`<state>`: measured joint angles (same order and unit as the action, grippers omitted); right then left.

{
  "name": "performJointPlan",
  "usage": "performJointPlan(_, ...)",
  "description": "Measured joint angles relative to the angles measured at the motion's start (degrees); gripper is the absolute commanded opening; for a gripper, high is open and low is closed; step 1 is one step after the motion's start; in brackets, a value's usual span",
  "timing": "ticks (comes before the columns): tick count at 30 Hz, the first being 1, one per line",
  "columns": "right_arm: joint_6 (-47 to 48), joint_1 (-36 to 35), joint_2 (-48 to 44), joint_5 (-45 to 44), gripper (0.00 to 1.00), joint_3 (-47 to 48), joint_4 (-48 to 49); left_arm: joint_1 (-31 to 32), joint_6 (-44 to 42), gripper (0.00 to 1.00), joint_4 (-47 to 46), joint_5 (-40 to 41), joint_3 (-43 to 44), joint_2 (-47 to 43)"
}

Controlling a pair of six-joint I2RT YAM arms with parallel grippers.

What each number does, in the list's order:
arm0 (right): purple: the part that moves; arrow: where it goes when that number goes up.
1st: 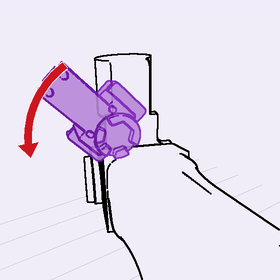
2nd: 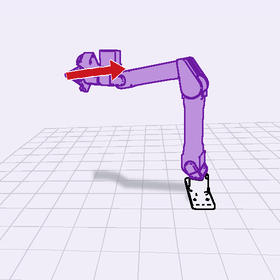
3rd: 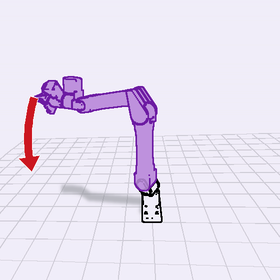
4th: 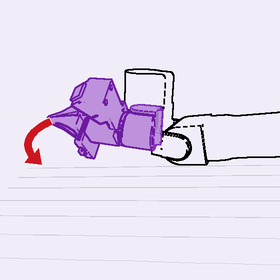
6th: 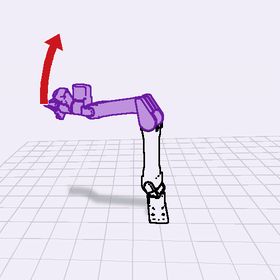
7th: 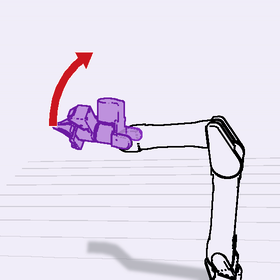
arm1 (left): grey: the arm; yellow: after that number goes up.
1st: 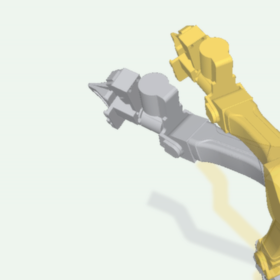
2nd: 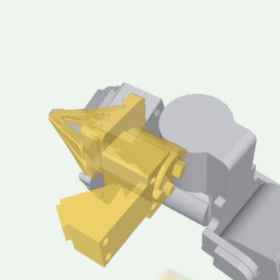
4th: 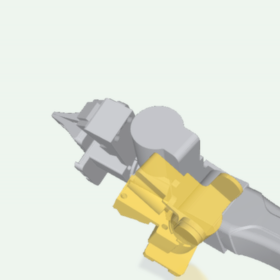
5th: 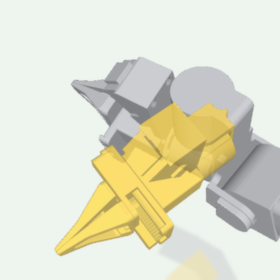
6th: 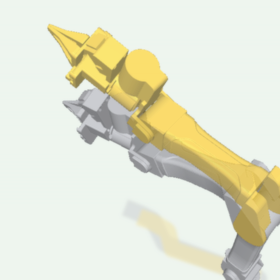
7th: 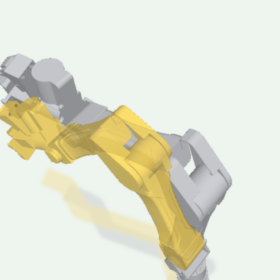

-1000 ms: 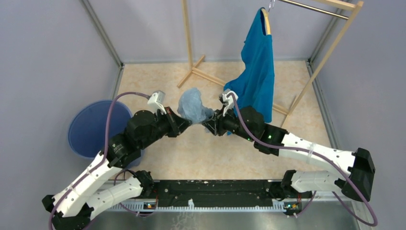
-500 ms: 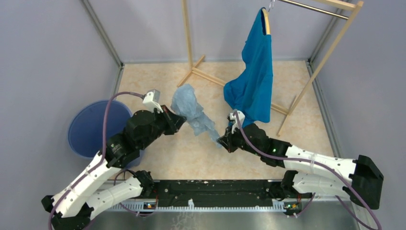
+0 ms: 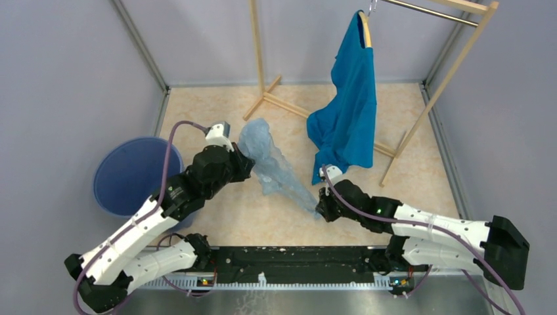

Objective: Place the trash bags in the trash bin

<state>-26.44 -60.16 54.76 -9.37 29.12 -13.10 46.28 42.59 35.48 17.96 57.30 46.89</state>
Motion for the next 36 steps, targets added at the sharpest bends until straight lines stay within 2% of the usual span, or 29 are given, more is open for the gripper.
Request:
performJointPlan(6,-4.2,-0.1,-2.2,1.5,0.00,-4.0,-2.0,0.0,-2.7,0.03,2.8,4.5,0.0,5.7)
performJointPlan(11,-7.2,-0.1,-9.4,-3.6,0.00,-4.3,-6.7,0.0,-3.5,0.04,4.6,7.4,-0.1,8.0)
performJointPlan(19,-5.8,-0.1,-20.4,-7.8,0.00,-2.0,-4.0,-0.1,-3.6,0.10,3.6,5.9,-4.9,9.8)
performJointPlan(21,-4.0,-0.1,-21.3,-8.5,0.00,-0.8,-3.3,-0.1,-3.6,0.18,3.7,5.0,-5.8,11.1)
performJointPlan(27,1.8,-0.1,-20.5,-11.8,0.00,4.1,-3.8,-0.1,-4.4,0.70,4.7,3.8,-7.0,9.7)
performJointPlan(30,3.5,-0.1,-20.4,-13.6,0.00,5.5,-4.5,-0.1,-4.8,0.91,5.0,3.3,-7.0,7.2)
performJointPlan(32,4.2,-0.1,-20.4,-14.2,0.00,5.6,-4.7,-0.1,-5.1,0.98,5.2,2.5,-7.0,5.9)
performJointPlan(36,4.2,-0.1,-20.6,-14.4,0.00,5.6,-5.6,-0.2,-5.9,0.98,4.5,-1.0,-7.0,4.3)
